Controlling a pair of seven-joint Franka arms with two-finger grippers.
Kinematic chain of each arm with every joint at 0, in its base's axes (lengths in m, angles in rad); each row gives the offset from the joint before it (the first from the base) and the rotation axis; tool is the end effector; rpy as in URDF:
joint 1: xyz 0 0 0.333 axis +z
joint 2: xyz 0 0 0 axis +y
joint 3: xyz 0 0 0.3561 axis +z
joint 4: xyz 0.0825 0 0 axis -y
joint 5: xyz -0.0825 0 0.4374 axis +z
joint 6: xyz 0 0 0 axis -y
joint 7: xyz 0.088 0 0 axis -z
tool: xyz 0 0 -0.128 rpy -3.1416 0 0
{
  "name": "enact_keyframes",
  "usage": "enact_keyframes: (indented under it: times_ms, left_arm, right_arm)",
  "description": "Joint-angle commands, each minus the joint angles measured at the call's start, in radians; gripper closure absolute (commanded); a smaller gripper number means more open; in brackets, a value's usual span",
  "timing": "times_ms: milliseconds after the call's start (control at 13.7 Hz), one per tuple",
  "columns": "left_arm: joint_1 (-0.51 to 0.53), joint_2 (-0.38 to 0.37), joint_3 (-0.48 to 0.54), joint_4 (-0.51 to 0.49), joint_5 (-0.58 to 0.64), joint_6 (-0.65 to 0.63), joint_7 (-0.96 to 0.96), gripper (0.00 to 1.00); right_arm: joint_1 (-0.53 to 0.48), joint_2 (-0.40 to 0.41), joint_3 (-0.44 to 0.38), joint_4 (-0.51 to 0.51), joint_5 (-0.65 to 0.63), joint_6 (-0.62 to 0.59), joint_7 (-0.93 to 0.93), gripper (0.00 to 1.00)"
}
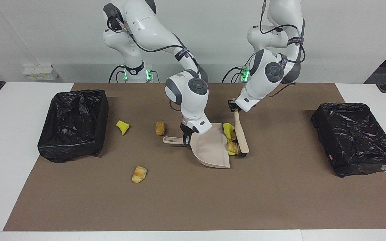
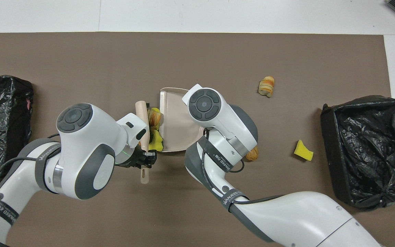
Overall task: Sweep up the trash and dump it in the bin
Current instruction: 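Sweep the trash pieces toward the dustpan with the left gripper's brush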
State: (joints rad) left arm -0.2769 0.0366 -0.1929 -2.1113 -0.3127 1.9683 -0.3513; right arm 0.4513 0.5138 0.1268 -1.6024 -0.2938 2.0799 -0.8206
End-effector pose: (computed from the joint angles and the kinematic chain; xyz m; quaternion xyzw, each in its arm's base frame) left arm 0.4994 -0.2821 0.3787 0.9859 0.0143 -0.1374 0.0940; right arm 0.6436 0.3826 0.3190 0.7176 0.6897 -0.0262 0.0932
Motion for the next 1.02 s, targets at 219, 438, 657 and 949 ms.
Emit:
enact_keyframes:
  times_ms: [219,438,657,949]
  left_arm:
    - [-0.010,-0.040,0.007,0.120,-0.066,-0.161,0.005,1.00]
    - [0.065,-0.076,0.021,0.149,-0.065,-0.256,0.021,1.00]
    - [0.145,-0.080,0.023,0.137,-0.059,-0.272,0.089,1.00]
    - [0.223,-0.103,0.024,0.041,-0.002,-0.255,0.184,1.00]
  right_arm:
    - [0.041,0.031,0.010,0.013,-0.126,-0.115,0.023,1.00]
    - [0.055,0.026,0.011,0.035,-0.154,-0.187,0.021,1.00]
    - [0.063,0.026,0.013,0.052,-0.194,-0.254,0.023,1.00]
    - [0.081,0.020,0.013,0.052,-0.208,-0.265,0.024,1.00]
